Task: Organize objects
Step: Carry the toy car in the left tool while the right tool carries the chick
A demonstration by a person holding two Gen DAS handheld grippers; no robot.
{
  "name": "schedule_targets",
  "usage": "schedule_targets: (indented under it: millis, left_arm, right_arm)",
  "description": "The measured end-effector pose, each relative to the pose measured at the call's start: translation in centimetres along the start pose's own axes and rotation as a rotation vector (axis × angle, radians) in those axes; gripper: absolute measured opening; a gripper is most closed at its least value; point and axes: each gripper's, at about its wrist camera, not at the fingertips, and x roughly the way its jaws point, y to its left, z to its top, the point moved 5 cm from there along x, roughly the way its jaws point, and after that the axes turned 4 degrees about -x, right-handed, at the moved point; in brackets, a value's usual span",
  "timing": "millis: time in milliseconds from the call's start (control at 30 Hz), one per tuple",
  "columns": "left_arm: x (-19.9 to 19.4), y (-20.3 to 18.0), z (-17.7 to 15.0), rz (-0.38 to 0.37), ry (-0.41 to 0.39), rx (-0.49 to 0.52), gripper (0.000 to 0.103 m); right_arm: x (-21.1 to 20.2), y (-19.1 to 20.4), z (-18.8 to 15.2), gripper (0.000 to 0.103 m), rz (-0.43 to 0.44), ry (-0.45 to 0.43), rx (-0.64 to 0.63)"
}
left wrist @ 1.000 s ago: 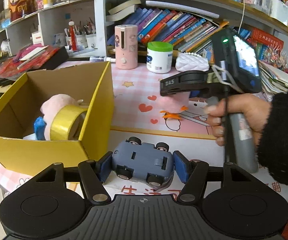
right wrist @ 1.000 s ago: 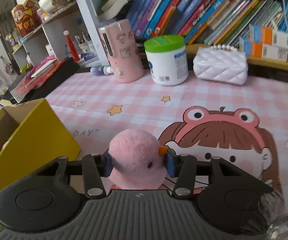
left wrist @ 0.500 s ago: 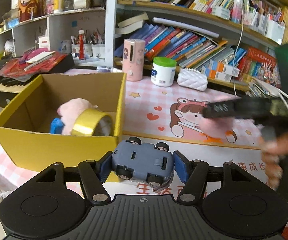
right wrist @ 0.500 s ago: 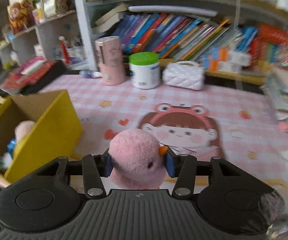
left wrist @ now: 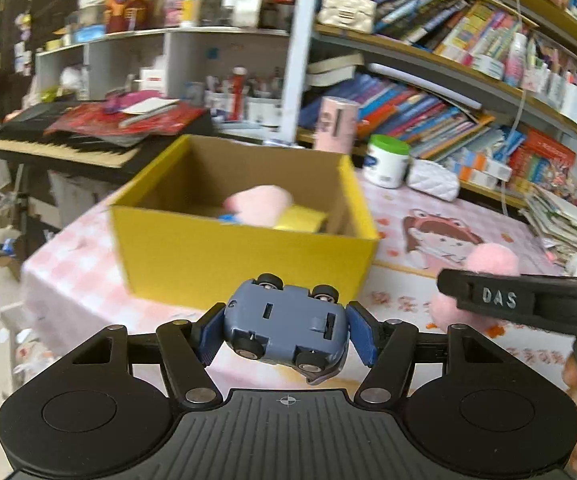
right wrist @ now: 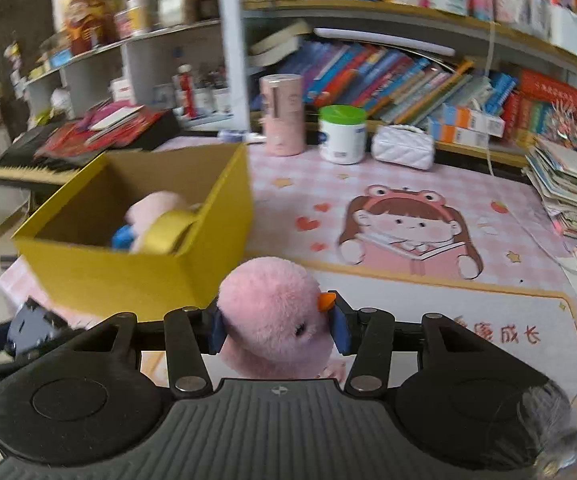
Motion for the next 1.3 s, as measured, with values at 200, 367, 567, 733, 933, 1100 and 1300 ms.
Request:
schedule_targets:
  millis: [200,367,567,733,933,1100,1300]
  left_arm:
    - [-2.1,4.1,-1.8,0.033,0.02,0.001,0.063]
    - [-3.8,6.9,-2.9,0.041,0.026,0.006,0.063]
    - [-4.9,8.3,-3.6,0.015,0.037,0.039,0.063]
    - [-5.5,9.2,-3.6,0.004,0.03,0.049,0.063]
    - [-5.9,10.3,-3.6,-0.001,0.024,0.053,0.063]
    - [-5.7,10.6,-3.3,-0.007,0.023,0.052,0.063]
    - [-5.3,10.7,-2.8,-0.005,0.013,0.049,0.063]
  right_arm:
    - [-2.0,4.8,-2.3,0.047,-0.008,0.025,-0.05]
    - [-3.2,7.9,-4.5,0.047,-0.016,0.055,-0.06]
    - [-4.5,10.1,-5.5,0.047,-0.034,0.062,-0.043]
    - [-5.1,11.2,-5.7,0.047,-0.038,0.059,-0.043]
    - [-5.1,12.2,-5.5,0.047,-0.041,0.056,-0.044]
    - [-5.1,12.7,-5.3,0.047,-0.04,0.052,-0.052]
    - [-4.3,12.9,-4.7,0.047,-0.039,0.057,-0.051]
